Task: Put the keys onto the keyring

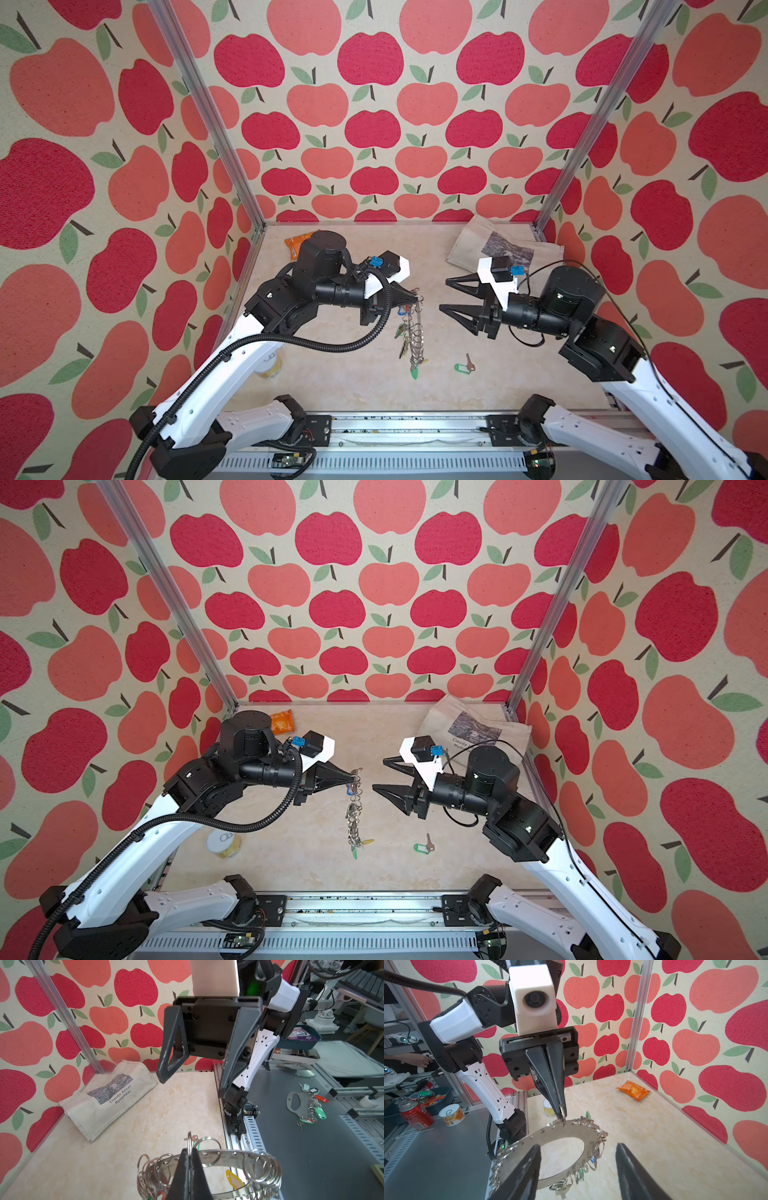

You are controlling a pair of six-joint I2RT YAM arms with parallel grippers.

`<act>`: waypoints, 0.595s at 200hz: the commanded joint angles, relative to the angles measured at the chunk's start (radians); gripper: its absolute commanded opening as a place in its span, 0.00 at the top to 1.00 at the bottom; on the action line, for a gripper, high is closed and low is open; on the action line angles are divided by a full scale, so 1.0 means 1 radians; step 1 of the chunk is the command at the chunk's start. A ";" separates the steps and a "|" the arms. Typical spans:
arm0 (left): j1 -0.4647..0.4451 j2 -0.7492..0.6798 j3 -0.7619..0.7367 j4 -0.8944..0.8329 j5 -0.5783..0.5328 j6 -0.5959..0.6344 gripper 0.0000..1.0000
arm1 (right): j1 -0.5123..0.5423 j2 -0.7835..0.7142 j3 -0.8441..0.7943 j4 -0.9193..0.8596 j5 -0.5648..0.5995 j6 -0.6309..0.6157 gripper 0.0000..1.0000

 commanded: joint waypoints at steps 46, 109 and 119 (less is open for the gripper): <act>-0.067 0.046 0.128 -0.268 -0.174 0.224 1.00 | 0.008 0.115 0.099 -0.108 -0.144 -0.085 0.52; -0.068 0.044 0.135 -0.245 -0.148 0.224 1.00 | 0.053 0.131 0.073 -0.105 -0.136 -0.089 0.55; -0.068 0.047 0.140 -0.245 -0.142 0.224 1.00 | 0.065 0.141 0.074 -0.107 -0.132 -0.095 0.55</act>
